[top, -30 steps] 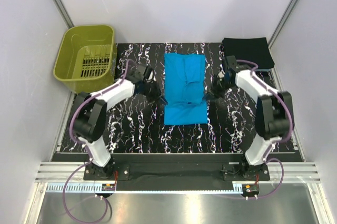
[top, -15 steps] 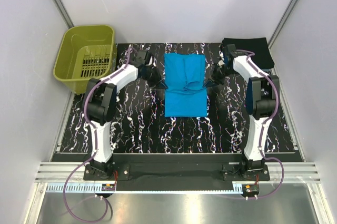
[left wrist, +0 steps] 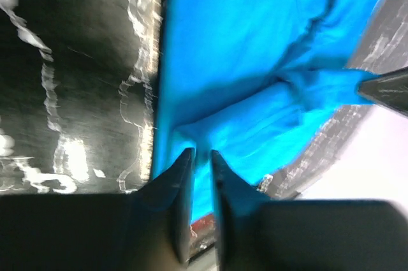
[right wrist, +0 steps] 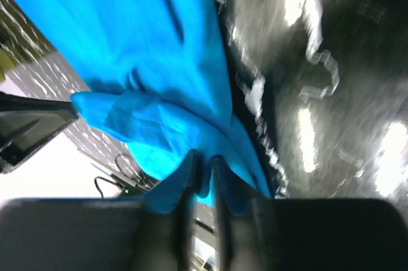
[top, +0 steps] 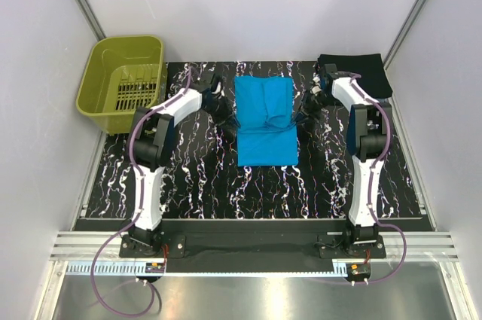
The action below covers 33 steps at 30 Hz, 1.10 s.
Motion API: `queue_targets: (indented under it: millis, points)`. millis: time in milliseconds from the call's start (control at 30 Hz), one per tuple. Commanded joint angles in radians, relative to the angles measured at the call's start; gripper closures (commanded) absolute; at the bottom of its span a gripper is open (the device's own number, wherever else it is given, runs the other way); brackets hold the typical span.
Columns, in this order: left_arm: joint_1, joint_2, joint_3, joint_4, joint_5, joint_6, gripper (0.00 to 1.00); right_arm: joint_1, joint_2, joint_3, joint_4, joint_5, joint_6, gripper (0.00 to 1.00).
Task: Fold and stack the t-shirts
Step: Fold the tshirt
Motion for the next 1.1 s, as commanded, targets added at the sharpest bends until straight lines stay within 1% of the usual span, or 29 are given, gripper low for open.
queue_targets:
  millis: [0,33,67,100,167,200,233,267,300,333,367,400,433,467,500,533,600,667,700,767,833,867,900,933,967,1000,1033,1067]
  points:
    - [0.013,0.014,0.164,-0.118,-0.157,0.117,0.7,-0.031,0.025,0.102,-0.011,-0.006,-0.072,0.72]
    - [0.013,0.005,0.179,-0.162,-0.208,0.138,0.64,-0.043,0.02,0.116,-0.014,0.005,-0.08,0.55]
    - [0.011,-0.036,0.183,-0.169,-0.299,0.167,0.56,-0.045,0.011,0.133,-0.015,0.011,-0.089,0.46]
    - [0.011,-0.062,0.161,-0.169,-0.331,0.177,0.49,-0.043,-0.018,0.141,-0.044,0.04,-0.106,0.39]
    - [-0.005,-0.134,0.138,-0.168,-0.349,0.194,0.43,-0.043,-0.064,0.138,-0.087,0.072,-0.118,0.36]
    - [-0.019,-0.151,0.117,-0.166,-0.343,0.212,0.42,-0.04,-0.132,0.074,-0.087,0.098,-0.103,0.37]
    - [-0.034,-0.163,0.106,-0.164,-0.328,0.22,0.43,-0.036,-0.168,0.028,-0.072,0.095,-0.094,0.38]
    - [-0.073,-0.182,0.092,-0.154,-0.293,0.224,0.44,-0.027,-0.203,-0.074,-0.043,0.086,-0.083,0.39]
    - [-0.091,-0.188,0.059,-0.143,-0.277,0.221,0.49,0.008,-0.261,-0.121,0.01,0.08,-0.059,0.42]
    - [-0.108,-0.193,0.033,-0.126,-0.257,0.214,0.54,0.03,-0.282,-0.164,0.043,0.08,-0.049,0.46]
    - [-0.14,-0.197,0.007,-0.068,-0.23,0.205,0.57,0.053,-0.3,-0.202,0.076,0.083,-0.04,0.49]
    - [-0.154,-0.202,-0.047,-0.031,-0.217,0.179,0.6,0.094,-0.322,-0.269,0.153,0.098,-0.013,0.58]
    - [-0.163,-0.2,-0.069,0.005,-0.198,0.163,0.61,0.107,-0.322,-0.294,0.184,0.108,0.001,0.64]
    - [-0.173,-0.182,-0.081,0.065,-0.15,0.128,0.61,0.114,-0.317,-0.331,0.215,0.106,0.018,0.75]
    - [-0.174,-0.17,-0.095,0.088,-0.133,0.114,0.61,0.118,-0.311,-0.342,0.268,0.092,0.047,0.85]
    - [-0.176,-0.156,-0.098,0.11,-0.116,0.105,0.62,0.118,-0.285,-0.341,0.276,0.092,0.047,0.92]
    - [-0.176,-0.124,-0.083,0.135,-0.087,0.091,0.62,0.118,-0.268,-0.33,0.275,0.108,0.029,0.92]
    - [-0.174,-0.143,-0.084,0.127,-0.098,0.085,0.58,0.112,-0.268,-0.313,0.267,0.095,0.009,0.77]
    - [-0.173,-0.162,-0.112,0.127,-0.108,0.082,0.55,0.108,-0.271,-0.309,0.232,0.1,-0.008,0.64]
    - [-0.174,-0.229,-0.155,0.129,-0.125,0.076,0.48,0.102,-0.305,-0.318,0.189,0.115,-0.019,0.48]
    - [-0.174,-0.281,-0.239,0.129,-0.133,0.073,0.45,0.101,-0.374,-0.36,0.166,0.111,-0.023,0.42]
    - [-0.174,-0.344,-0.276,0.129,-0.148,0.062,0.4,0.101,-0.403,-0.426,0.164,0.115,-0.017,0.33]
    - [-0.176,-0.378,-0.355,0.132,-0.157,0.031,0.38,0.101,-0.467,-0.465,0.167,0.129,0.007,0.29]
    - [-0.174,-0.415,-0.4,0.151,-0.165,0.008,0.37,0.101,-0.501,-0.504,0.172,0.14,0.026,0.25]
    - [-0.176,-0.487,-0.491,0.171,-0.179,-0.048,0.34,0.101,-0.538,-0.605,0.217,0.154,0.09,0.2]
    - [-0.174,-0.521,-0.541,0.196,-0.185,-0.088,0.32,0.101,-0.62,-0.664,0.26,0.157,0.13,0.2]
    - [-0.176,-0.556,-0.591,0.228,-0.191,-0.136,0.3,0.099,-0.664,-0.725,0.308,0.164,0.177,0.19]
    - [-0.176,-0.611,-0.647,0.322,-0.191,-0.188,0.29,0.101,-0.705,-0.785,0.36,0.166,0.223,0.18]
